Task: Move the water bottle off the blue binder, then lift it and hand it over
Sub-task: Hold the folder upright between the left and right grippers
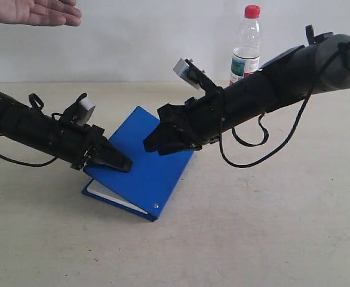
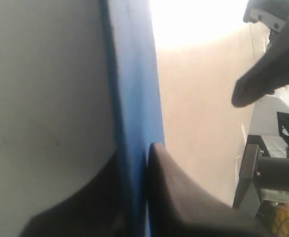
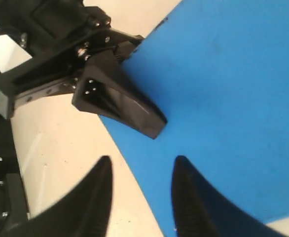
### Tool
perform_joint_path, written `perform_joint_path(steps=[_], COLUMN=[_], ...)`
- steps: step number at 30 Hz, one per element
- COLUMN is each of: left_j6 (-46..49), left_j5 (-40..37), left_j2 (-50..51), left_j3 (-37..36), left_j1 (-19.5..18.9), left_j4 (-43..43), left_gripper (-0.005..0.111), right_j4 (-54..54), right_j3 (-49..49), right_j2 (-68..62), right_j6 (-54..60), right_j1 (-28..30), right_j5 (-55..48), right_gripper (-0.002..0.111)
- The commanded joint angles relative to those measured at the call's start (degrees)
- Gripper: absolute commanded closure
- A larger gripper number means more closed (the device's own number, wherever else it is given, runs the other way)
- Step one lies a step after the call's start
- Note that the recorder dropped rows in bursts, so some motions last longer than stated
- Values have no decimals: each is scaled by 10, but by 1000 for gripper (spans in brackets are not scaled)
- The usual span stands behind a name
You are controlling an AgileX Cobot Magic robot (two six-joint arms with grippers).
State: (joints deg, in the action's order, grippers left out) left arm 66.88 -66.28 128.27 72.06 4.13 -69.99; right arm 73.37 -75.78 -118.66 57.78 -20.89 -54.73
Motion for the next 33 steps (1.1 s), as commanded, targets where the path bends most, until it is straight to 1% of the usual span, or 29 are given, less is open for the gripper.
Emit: perform_joint_path(steps=[1, 2, 3, 4, 6, 7, 8, 9, 13, 16, 20, 24, 27, 33], left_j6=[15, 29, 50, 84, 128, 140, 139, 138, 140, 170, 195, 197, 197, 189], left_j5=[31, 21, 5, -28, -37, -37, -37, -37, -37, -37, -37, -37, -37, -37], left_j2=[0, 0, 0, 0, 0, 0, -2, -3, -5, -8, -32, -84, -102, -106], left_j3=[2, 2, 2, 2, 2, 2, 0, 0, -5, -19, -35, -35, -35, -35], left_j1=[-10, -12, -12, -13, -13, -12, -9, -9, -8, -5, 11, 12, 12, 12], left_j4=[-18, -27, -37, -51, -78, -88, -96, -96, -86, -86, -99, -100, -100, -90], left_gripper=[102, 102, 102, 102, 102, 102, 102, 102, 102, 102, 102, 102, 102, 102], right_j4=[-58, -85, -116, -140, -159, -161, -156, -158, -140, -118, -59, -51, 7, 124], right_j3=[-3, -3, -3, -3, -3, -3, -3, -3, -3, -3, -3, -3, -3, -3], right_j2=[3, 3, 3, 1, -3, -7, -8, -12, -31, -32, -42, -71, -90, -125], right_j6=[-9, -23, -39, -60, -78, -76, -63, -59, -17, 51, 124, 131, 181, 287], right_j1=[45, 57, 69, 86, 103, 106, 106, 97, 83, 83, 83, 84, 84, 84], right_j5=[4, 7, 11, 14, 2, -21, -27, -20, -3, 24, 31, 54, 29, -71], right_gripper=[84, 83, 78, 71, 50, 34, 22, 17, 19, 19, 19, 19, 19, 19])
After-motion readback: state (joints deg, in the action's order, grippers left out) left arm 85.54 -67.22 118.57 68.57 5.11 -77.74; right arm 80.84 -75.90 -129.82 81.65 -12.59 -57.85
